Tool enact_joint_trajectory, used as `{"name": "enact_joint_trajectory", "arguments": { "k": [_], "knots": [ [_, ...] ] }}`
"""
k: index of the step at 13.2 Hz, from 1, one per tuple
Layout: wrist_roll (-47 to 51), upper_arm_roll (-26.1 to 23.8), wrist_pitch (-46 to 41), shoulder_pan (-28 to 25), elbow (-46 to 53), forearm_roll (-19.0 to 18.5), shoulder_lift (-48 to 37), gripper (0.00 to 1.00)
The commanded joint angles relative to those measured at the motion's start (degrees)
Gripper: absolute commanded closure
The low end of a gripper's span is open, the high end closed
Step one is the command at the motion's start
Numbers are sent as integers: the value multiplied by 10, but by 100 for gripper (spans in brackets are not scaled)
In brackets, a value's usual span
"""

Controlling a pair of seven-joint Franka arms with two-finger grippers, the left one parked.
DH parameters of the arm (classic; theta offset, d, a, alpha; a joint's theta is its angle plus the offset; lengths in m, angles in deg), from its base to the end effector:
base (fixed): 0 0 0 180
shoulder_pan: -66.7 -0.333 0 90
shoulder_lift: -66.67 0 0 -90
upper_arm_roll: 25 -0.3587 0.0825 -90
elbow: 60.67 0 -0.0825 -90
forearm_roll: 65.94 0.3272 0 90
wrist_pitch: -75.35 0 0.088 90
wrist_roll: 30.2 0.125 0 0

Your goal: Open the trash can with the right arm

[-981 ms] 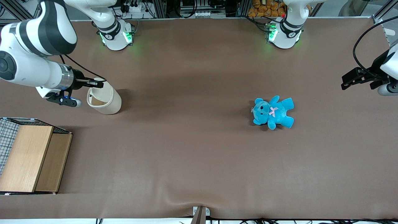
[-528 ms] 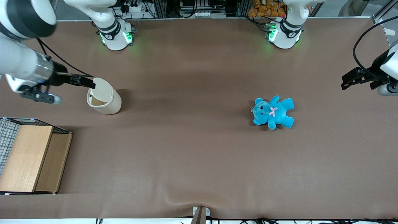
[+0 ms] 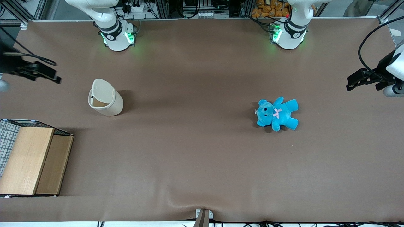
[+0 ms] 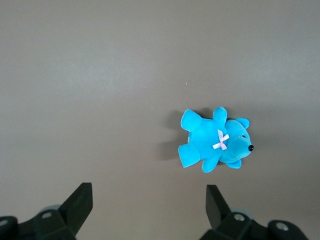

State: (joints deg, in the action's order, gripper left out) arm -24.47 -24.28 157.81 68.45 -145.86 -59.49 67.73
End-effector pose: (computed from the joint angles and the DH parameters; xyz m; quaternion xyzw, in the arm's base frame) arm 0.4899 -0.0058 0.6641 -0.9957 0.0658 0.0346 0.0549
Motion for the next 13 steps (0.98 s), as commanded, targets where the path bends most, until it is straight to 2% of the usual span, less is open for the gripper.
{"name": "enact_joint_trajectory", "arguments": {
  "k": [1, 4, 13],
  "knots": [
    [-77, 39, -7, 0, 10, -7, -1, 0],
    [-114, 59, -9, 0, 29, -30, -4, 0],
    [-77, 52, -21, -10, 29, -30, -19, 0]
  ]
}}
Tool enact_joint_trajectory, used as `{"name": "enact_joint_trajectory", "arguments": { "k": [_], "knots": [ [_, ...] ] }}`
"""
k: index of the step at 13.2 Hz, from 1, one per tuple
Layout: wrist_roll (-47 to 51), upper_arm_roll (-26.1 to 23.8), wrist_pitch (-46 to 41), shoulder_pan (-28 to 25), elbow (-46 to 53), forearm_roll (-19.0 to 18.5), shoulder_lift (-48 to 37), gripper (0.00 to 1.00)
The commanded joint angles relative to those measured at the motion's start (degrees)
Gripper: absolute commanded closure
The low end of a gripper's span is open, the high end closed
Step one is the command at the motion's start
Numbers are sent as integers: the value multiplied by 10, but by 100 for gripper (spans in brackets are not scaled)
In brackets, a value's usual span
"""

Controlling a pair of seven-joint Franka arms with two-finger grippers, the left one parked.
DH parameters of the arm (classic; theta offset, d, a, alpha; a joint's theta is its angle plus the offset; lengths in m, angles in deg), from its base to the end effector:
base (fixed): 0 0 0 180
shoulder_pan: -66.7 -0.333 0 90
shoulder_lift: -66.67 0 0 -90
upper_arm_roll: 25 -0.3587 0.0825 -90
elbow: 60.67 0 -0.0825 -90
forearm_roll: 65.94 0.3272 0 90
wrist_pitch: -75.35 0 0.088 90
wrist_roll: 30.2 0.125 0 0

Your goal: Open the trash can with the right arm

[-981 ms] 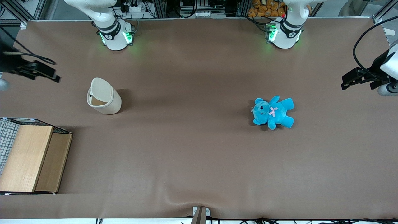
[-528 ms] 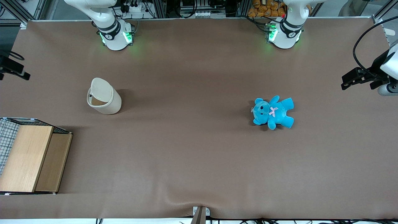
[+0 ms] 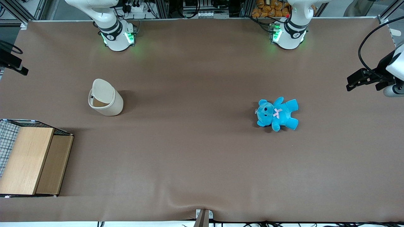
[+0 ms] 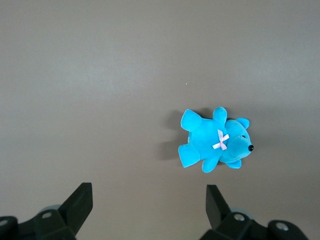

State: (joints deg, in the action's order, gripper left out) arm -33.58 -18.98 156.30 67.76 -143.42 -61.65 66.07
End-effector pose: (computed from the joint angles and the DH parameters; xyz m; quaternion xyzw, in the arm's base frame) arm 0.4745 -0.0490 0.6925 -0.9989 0.0268 0.0070 0.0384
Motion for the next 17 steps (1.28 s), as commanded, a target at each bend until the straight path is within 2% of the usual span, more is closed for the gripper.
{"name": "enact_joint_trajectory", "arguments": {
  "k": [1, 4, 17],
  "knots": [
    [14, -1, -5, -4, 5, -10, -3, 0],
    [20, -17, -11, 1, 1, -29, -4, 0],
    [21, -15, -11, 3, -6, -24, 5, 0]
  ]
}}
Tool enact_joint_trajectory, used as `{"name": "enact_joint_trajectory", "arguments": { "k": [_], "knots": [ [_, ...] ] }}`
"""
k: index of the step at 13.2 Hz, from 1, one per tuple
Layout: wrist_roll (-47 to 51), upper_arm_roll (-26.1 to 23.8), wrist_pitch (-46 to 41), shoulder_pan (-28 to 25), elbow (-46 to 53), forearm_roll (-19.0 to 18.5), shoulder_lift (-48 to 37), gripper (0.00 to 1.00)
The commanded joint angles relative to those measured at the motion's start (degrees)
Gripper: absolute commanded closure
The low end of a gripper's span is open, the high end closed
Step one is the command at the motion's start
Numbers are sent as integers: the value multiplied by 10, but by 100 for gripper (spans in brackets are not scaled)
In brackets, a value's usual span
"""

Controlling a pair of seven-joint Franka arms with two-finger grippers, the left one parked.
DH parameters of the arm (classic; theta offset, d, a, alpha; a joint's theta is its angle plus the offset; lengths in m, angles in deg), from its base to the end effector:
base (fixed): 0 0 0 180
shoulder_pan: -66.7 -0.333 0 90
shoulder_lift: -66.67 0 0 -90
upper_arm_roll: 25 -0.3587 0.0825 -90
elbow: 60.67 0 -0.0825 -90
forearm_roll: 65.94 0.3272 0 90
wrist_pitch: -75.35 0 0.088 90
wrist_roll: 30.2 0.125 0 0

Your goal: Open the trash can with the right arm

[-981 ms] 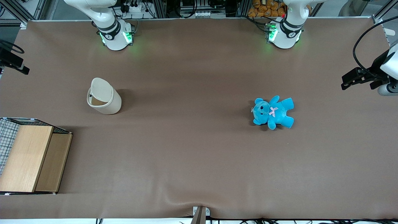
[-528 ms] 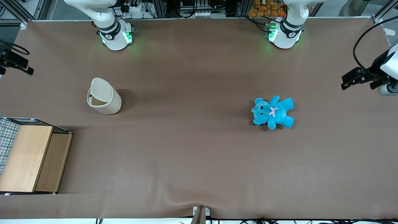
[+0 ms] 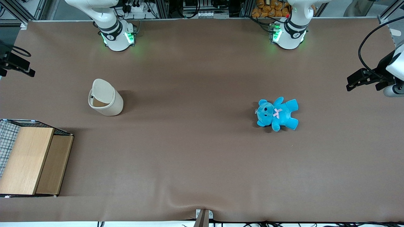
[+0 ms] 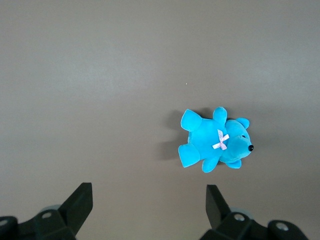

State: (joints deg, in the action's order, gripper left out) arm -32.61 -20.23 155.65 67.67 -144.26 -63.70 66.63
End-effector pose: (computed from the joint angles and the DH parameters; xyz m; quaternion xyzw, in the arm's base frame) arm 0.4770 -0.0425 0.6808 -0.9991 0.0263 0.0269 0.0213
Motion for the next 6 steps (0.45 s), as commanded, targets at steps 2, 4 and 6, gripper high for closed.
{"name": "enact_joint_trajectory", "arguments": {
  "k": [2, 4, 6],
  "knots": [
    [11, -3, 1, 2, 4, -8, -1, 0],
    [11, -3, 1, 3, 4, -8, 2, 0],
    [11, -3, 1, 3, 3, -8, 2, 0]
  ]
}}
